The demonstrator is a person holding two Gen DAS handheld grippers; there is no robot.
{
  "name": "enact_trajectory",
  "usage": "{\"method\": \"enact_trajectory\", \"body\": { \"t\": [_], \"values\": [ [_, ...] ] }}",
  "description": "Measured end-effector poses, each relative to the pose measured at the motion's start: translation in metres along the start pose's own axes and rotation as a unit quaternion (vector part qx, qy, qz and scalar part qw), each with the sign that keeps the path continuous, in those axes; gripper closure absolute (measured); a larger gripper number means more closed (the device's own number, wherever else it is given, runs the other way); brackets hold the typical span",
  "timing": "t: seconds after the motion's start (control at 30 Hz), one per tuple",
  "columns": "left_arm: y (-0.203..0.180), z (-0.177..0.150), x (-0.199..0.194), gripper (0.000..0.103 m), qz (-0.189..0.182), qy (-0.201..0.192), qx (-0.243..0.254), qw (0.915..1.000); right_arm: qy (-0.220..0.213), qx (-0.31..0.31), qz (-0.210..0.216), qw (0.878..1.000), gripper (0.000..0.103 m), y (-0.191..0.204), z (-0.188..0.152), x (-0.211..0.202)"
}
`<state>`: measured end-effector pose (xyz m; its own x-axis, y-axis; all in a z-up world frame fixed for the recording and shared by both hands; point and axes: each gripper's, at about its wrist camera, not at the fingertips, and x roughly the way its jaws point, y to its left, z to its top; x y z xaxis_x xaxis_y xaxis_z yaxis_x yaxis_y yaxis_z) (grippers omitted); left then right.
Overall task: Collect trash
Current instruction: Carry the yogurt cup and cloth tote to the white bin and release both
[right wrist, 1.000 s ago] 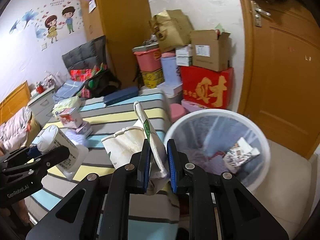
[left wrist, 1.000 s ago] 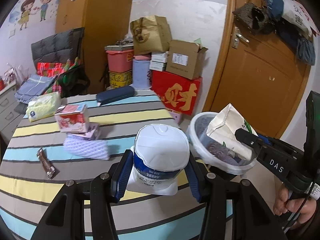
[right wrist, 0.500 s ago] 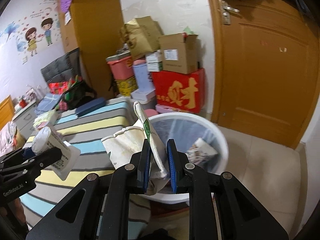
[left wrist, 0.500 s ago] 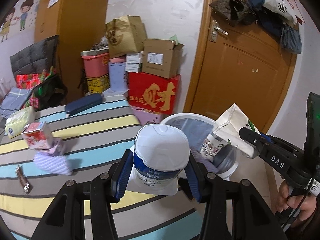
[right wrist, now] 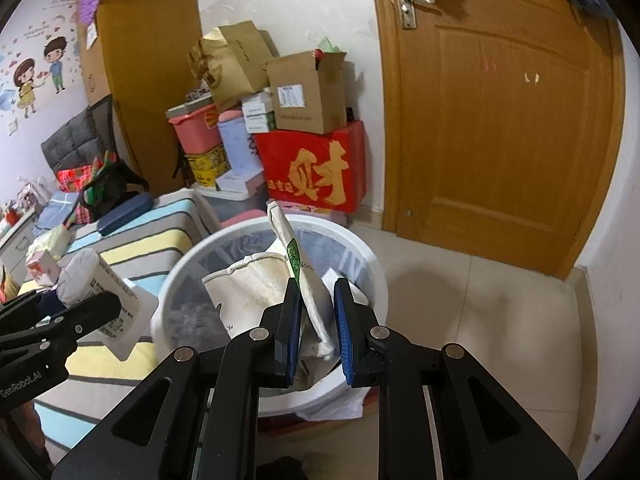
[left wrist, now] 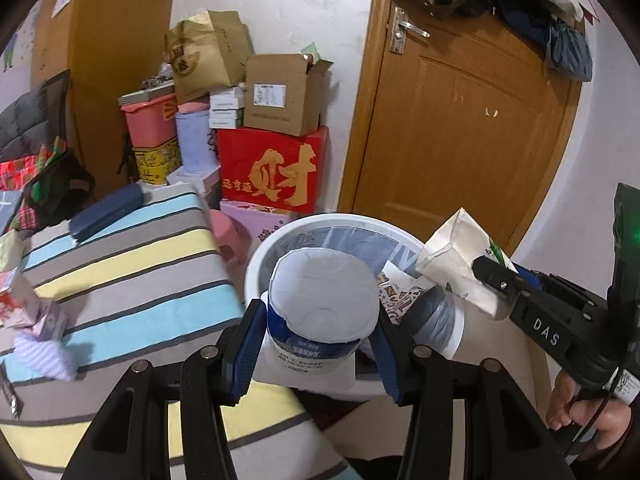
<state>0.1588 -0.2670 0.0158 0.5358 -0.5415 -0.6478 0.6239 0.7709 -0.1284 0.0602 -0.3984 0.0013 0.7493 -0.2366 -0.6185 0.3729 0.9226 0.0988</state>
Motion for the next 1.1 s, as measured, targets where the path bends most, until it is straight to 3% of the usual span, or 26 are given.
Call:
{"method": "enact_trajectory", "body": {
  "t": [0.67,0.73,0.8,0.97,1.03,1.1],
  "values": [
    [-0.012,0.014,0.043,0.051,-0.003,0.02,0.007,0.9998,0.021,-0.019,-0.002,1.0,0.085,-0.005,0.005,0.019],
    [-0.011,0.014,0.043,0.046,-0.002,0.013,0.005,0.9999,0.025,-0.022,-0.001,0.999,0.085,-0.005,0.005,0.019],
    [-0.01,0.013,0.042,0.033,-0.008,0.012,0.002,0.9999,0.029,-0.024,0.001,0.999,0.084,-0.004,0.006,0.02],
    [-0.009,0.012,0.039,0.033,-0.009,0.015,-0.001,0.9998,0.028,-0.026,0.0,0.999,0.083,-0.001,0.006,0.02],
    [-0.009,0.012,0.037,0.033,-0.009,0.013,-0.003,0.9999,0.023,-0.026,-0.001,0.999,0.079,-0.001,0.006,0.017],
    [-0.009,0.011,0.034,0.033,-0.01,0.011,-0.004,0.9999,0.02,-0.024,-0.001,1.0,0.065,-0.001,0.006,0.016]
  ]
}}
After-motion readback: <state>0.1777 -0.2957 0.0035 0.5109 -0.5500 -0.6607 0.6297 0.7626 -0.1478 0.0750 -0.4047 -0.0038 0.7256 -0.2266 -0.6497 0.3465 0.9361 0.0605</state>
